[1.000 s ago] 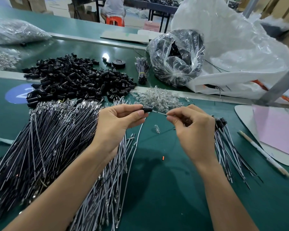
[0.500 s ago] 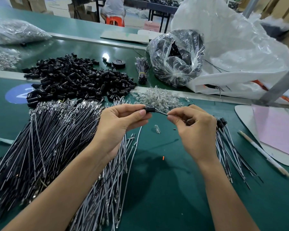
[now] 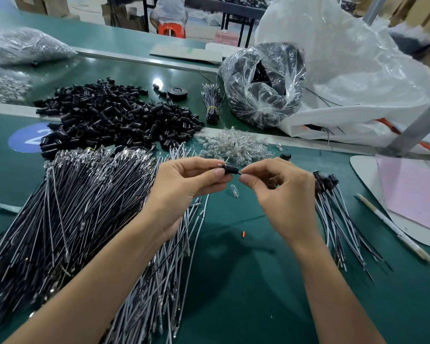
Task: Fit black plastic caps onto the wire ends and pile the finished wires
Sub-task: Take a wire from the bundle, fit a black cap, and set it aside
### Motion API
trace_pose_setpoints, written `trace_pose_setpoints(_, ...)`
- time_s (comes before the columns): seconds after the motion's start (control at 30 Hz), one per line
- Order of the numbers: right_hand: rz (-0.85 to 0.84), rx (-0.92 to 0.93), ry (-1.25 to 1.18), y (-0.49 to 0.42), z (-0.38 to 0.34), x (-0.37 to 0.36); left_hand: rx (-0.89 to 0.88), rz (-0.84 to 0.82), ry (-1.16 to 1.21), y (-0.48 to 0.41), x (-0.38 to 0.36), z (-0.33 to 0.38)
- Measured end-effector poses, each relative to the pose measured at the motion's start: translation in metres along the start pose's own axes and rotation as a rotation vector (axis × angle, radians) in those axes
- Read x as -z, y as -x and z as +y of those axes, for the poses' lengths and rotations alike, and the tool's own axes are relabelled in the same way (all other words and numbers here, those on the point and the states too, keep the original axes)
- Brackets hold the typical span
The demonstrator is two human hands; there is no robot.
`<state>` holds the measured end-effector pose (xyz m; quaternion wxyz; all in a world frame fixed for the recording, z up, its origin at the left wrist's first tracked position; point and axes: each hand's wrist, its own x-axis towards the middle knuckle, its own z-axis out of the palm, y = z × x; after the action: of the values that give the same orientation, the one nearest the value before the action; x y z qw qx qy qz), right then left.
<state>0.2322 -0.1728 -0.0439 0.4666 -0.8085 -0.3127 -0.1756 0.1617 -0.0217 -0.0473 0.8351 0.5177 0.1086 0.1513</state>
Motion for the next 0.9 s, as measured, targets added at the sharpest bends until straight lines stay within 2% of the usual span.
trace_pose_setpoints(0.6,-0.146,0.026,-0.017,0.0007,0.0022,-0.0017,-0.002,-0.076,-0.174,0.0008,0.001,0.0004)
trace_pose_setpoints(0.8,-0.159,0.042,-0.055,0.0008,-0.001,-0.0026,-0.107,-0.017,-0.255,0.0019,-0.0029,0.0025)
trace_pose_setpoints(0.9,-0.098,0.037,-0.005,0.0016,0.0011,-0.0017,-0.17,0.092,-0.268,0.0024,-0.0047,0.0028)
